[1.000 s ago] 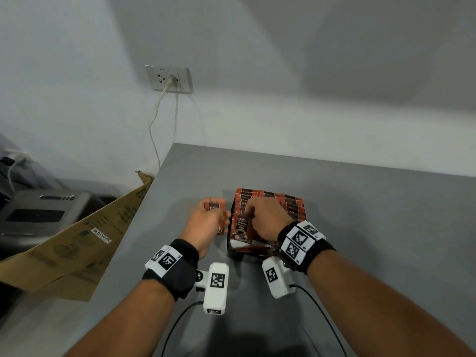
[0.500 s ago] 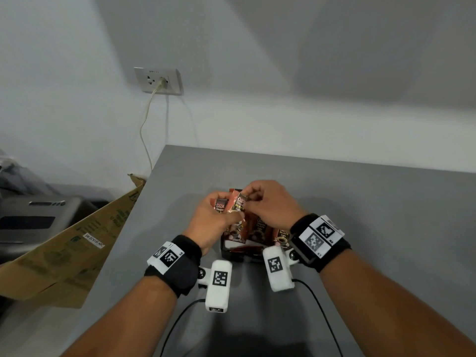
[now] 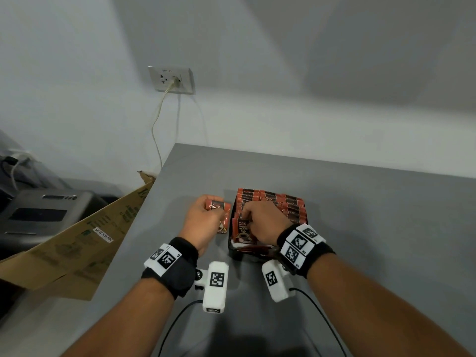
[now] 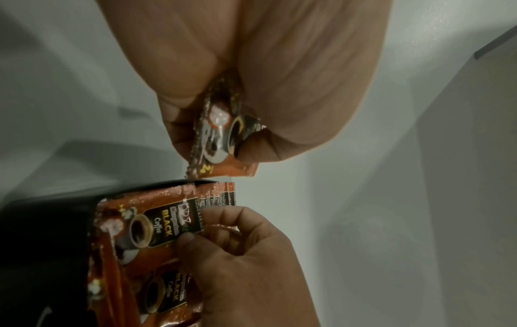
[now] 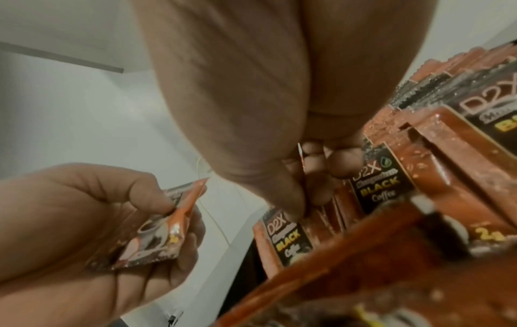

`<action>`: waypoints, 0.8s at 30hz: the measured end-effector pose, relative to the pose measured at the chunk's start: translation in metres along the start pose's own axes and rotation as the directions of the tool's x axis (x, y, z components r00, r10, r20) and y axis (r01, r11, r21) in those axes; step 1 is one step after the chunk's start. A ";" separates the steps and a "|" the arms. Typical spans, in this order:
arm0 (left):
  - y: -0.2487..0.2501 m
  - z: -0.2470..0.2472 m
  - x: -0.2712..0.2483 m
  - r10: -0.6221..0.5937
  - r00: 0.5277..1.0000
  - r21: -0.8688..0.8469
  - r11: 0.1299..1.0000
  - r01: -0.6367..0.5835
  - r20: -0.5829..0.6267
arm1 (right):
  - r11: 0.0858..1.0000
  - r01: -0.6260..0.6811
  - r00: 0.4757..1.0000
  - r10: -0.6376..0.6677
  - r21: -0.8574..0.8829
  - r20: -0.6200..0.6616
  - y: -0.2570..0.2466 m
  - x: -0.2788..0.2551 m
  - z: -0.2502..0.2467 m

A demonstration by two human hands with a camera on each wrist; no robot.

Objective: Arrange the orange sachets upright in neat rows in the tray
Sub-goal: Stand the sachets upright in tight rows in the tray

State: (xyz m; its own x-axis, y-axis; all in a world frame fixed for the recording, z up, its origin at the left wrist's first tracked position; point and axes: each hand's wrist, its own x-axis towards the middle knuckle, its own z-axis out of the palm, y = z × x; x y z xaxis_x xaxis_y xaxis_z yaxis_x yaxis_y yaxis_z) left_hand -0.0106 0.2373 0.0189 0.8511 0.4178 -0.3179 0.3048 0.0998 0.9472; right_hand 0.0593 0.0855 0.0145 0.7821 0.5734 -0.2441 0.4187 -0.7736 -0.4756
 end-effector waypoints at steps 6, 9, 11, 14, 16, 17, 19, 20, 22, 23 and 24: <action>-0.005 0.001 0.000 0.027 0.999 0.049 0.998 -0.028 0.022 | 1.000 0.006 0.999 -0.007 -0.018 -0.044 0.004 0.002 0.004; -0.006 0.003 0.001 0.028 0.999 0.057 0.998 -0.030 0.034 | 1.000 0.011 0.998 -0.011 0.004 -0.056 0.007 -0.002 0.001; -0.006 0.006 0.000 0.028 0.998 0.046 0.998 -0.030 0.047 | 0.999 0.015 0.997 -0.012 0.031 -0.081 0.008 -0.004 -0.006; -0.002 0.009 -0.001 0.049 0.996 0.037 0.998 -0.052 0.080 | 0.980 0.027 0.992 -0.001 0.195 -0.130 0.006 -0.009 -0.020; 0.001 0.012 -0.002 0.074 0.990 0.018 0.997 -0.077 0.116 | 0.934 0.043 0.994 -0.003 0.356 -0.112 0.001 -0.015 -0.031; 0.003 0.014 -0.002 0.086 0.987 0.007 0.996 -0.087 0.135 | 0.910 0.051 0.995 -0.009 0.412 -0.102 -0.001 -0.019 -0.037; 0.006 0.017 -0.001 0.108 0.980 -0.006 0.994 -0.108 0.167 | 0.872 0.055 0.996 -0.012 0.487 -0.091 -0.001 -0.024 -0.044; 0.007 0.019 -0.002 0.117 0.976 -0.013 0.993 -0.117 0.184 | 0.865 0.057 0.995 -0.009 0.498 -0.097 0.000 -0.025 -0.047; 0.008 0.021 -0.003 0.126 0.968 -0.027 0.992 -0.123 0.218 | 0.892 0.075 0.988 -0.004 0.445 -0.156 0.005 -0.025 -0.050; 0.008 0.023 -0.004 0.125 0.966 -0.030 0.992 -0.122 0.228 | 0.914 0.074 0.983 0.002 0.400 -0.186 0.009 -0.025 -0.050; 0.008 0.023 -0.005 0.120 0.967 -0.026 0.993 -0.117 0.226 | 0.931 0.060 0.979 0.016 0.361 -0.204 0.014 -0.025 -0.051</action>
State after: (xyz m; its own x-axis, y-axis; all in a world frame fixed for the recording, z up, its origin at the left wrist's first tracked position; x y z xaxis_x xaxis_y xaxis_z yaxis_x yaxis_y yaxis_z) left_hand -0.0024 0.2153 0.0268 0.9560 0.2117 -0.2031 0.1915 0.0738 0.9787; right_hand 0.0691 0.0464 0.0569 0.8666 0.4935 -0.0739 0.2700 -0.5883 -0.7623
